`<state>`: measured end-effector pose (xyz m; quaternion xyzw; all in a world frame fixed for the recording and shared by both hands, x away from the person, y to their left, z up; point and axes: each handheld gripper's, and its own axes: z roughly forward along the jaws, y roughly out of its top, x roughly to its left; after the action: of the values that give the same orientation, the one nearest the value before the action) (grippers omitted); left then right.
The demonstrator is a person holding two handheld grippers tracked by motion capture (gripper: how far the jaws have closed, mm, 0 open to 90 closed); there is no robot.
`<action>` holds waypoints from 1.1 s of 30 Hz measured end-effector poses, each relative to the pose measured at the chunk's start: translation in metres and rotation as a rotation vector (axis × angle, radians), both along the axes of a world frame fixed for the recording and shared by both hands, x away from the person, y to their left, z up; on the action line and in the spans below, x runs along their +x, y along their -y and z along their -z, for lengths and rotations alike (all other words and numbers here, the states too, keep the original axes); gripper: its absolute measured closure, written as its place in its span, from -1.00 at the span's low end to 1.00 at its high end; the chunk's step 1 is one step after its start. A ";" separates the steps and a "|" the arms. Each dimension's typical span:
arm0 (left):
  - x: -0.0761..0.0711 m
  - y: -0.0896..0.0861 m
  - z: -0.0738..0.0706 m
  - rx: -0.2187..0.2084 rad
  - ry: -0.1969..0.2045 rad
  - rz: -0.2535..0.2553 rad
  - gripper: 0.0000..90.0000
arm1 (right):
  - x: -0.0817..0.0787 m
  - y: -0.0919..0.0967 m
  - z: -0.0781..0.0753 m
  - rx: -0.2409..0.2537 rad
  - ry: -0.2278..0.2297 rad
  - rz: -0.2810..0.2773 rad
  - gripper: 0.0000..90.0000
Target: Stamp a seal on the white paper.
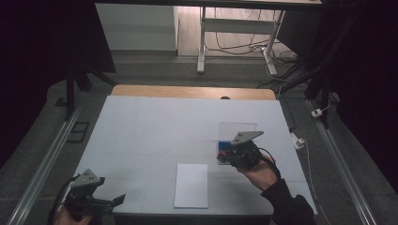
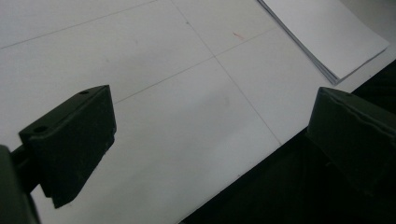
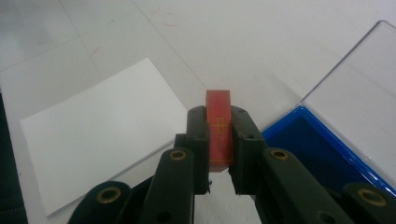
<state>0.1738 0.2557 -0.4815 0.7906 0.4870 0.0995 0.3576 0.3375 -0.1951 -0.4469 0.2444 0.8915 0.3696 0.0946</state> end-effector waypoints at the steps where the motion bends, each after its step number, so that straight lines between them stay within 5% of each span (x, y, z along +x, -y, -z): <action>1: 0.000 0.000 0.000 -0.001 0.000 0.000 -0.97 | -0.001 -0.002 0.000 0.003 -0.005 -0.005 0.79; 33: 0.000 0.000 0.000 -0.001 -0.002 -0.002 -0.97 | -0.022 -0.047 0.013 -0.047 -0.007 -0.156 0.79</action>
<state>0.1735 0.2558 -0.4816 0.7900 0.4882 0.0988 0.3576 0.3159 -0.1481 -0.4601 0.1733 0.9166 0.3537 0.0683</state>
